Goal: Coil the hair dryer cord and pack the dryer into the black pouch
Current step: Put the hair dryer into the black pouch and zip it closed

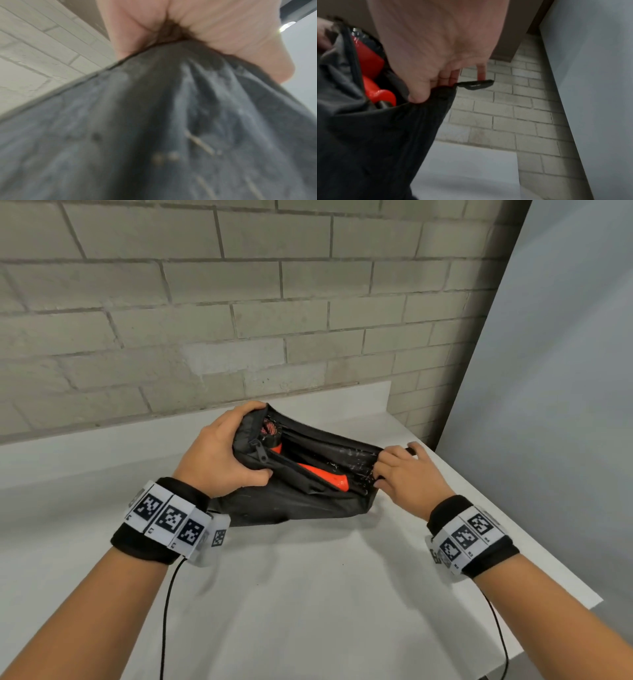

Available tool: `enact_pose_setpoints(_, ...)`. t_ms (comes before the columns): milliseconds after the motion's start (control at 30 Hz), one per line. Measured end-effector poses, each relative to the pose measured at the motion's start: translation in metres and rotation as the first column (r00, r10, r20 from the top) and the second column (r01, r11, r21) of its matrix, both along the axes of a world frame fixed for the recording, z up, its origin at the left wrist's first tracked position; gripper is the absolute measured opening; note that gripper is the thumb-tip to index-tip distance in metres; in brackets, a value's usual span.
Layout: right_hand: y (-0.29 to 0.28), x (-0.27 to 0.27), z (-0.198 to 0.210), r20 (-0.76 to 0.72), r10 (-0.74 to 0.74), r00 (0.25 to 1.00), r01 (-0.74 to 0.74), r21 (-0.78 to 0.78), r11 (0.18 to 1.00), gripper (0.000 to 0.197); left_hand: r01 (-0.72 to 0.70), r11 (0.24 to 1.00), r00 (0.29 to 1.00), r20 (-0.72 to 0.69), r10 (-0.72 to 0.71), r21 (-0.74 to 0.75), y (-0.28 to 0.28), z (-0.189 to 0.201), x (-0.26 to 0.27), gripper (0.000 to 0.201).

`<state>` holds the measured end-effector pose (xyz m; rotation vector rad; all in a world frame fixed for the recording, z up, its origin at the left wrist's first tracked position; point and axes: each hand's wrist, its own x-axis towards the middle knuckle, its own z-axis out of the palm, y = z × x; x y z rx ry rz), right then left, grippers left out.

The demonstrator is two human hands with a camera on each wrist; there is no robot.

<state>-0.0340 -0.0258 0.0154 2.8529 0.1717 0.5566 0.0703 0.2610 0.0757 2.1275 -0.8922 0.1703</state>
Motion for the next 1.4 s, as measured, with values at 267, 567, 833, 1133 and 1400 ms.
enact_pose_setpoints(267, -0.008, -0.019, 0.022, -0.089, 0.114, 0.989, -0.115, -0.007, 0.993, 0.014, -0.119, 0.979, 0.993, -0.033, 0.115, -0.163, 0.006, -0.003, 0.009, 0.083)
enact_pose_setpoints(567, -0.014, -0.016, 0.04, 0.058, -0.006, 0.998, -0.024, 0.5, 0.866, 0.01, 0.01, 0.987, 0.996, -0.081, -0.023, -0.159, 0.001, -0.016, 0.004, 0.082)
enact_pose_setpoints(833, -0.008, -0.005, 0.046, -0.236, -0.15, 0.96, 0.241, 0.429, 0.871, 0.032, 0.104, 0.984, 0.992, -0.053, -0.113, -0.145, -0.001, -0.024, 0.0, 0.077)
enact_pose_setpoints(1133, -0.002, -0.007, 0.047, -0.09, -0.142, 0.986, 0.168, 0.589, 0.791, 0.025, 0.157, 0.955, 0.987, -0.006, -0.164, -0.251, 0.005, -0.027, -0.007, 0.035)
enact_pose_setpoints(1400, -0.009, -0.006, 0.043, 0.164, -0.306, 0.938, 0.135, 0.64, 0.756, 0.026, -0.028, 0.875, 0.976, -0.202, -0.08, -0.483, 0.002, -0.025, -0.002, 0.028)
